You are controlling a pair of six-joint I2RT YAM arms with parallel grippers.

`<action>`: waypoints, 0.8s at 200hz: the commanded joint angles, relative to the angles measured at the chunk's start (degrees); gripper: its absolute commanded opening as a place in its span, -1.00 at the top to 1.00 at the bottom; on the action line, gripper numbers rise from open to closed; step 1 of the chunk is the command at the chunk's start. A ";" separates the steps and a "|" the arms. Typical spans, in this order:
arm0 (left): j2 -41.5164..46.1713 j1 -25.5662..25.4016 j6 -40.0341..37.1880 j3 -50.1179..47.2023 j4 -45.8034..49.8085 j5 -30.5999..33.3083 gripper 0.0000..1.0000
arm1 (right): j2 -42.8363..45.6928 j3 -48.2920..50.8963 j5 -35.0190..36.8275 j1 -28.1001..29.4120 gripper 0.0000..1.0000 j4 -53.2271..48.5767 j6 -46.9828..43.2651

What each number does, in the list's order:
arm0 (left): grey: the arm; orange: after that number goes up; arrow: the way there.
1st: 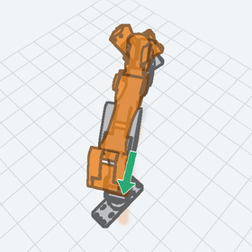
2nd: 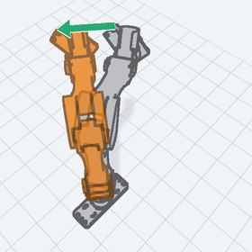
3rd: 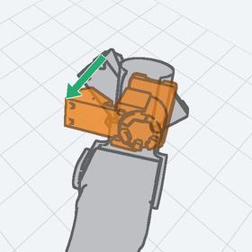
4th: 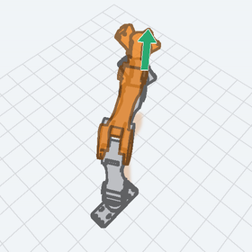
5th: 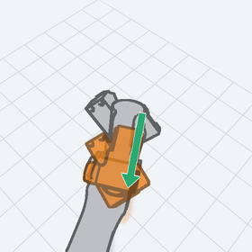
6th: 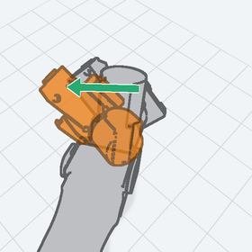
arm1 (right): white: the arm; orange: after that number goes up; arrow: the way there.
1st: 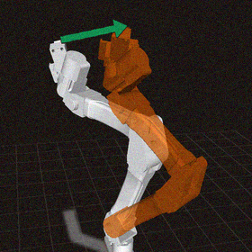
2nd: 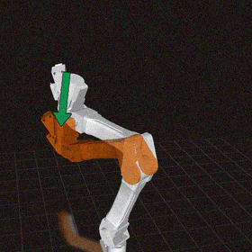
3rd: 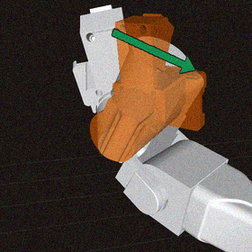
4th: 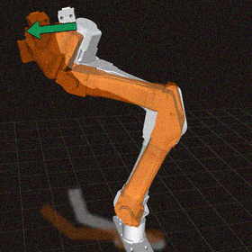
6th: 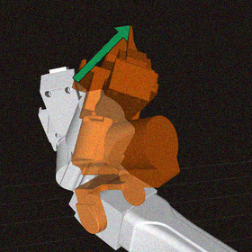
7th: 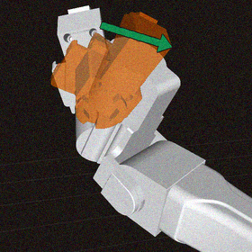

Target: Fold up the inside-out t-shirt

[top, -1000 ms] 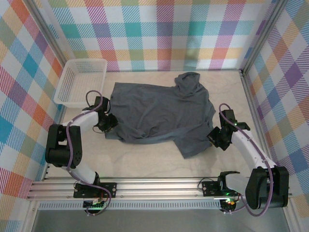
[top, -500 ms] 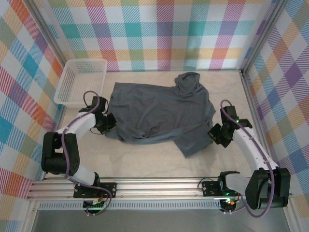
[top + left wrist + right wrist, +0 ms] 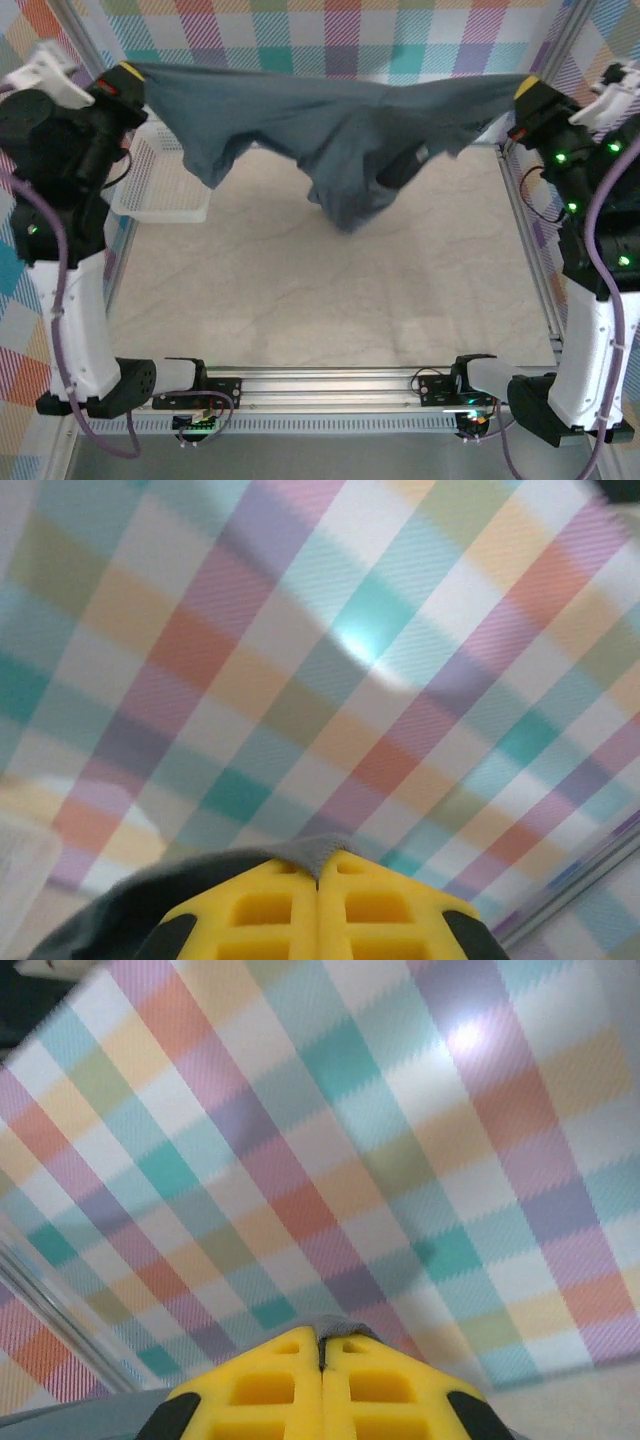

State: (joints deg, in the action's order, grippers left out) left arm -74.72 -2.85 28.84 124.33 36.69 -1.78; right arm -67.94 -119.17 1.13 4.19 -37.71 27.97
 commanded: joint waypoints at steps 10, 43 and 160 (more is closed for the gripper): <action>-0.89 0.83 -3.48 8.55 3.75 2.40 1.00 | -1.21 -6.80 2.03 0.07 1.00 7.19 -3.27; 0.02 0.83 -3.58 14.71 3.95 2.23 1.00 | -4.27 -17.21 0.69 0.09 1.00 10.45 -3.01; -22.84 0.83 -0.82 17.89 -4.34 -1.75 1.00 | -32.12 -32.90 -0.55 -0.57 1.00 15.60 -9.59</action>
State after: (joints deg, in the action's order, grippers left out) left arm -89.76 -2.83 26.37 139.17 36.93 -1.91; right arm -92.16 -146.23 2.83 4.10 -27.11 21.69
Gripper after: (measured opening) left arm 0.050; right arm 0.049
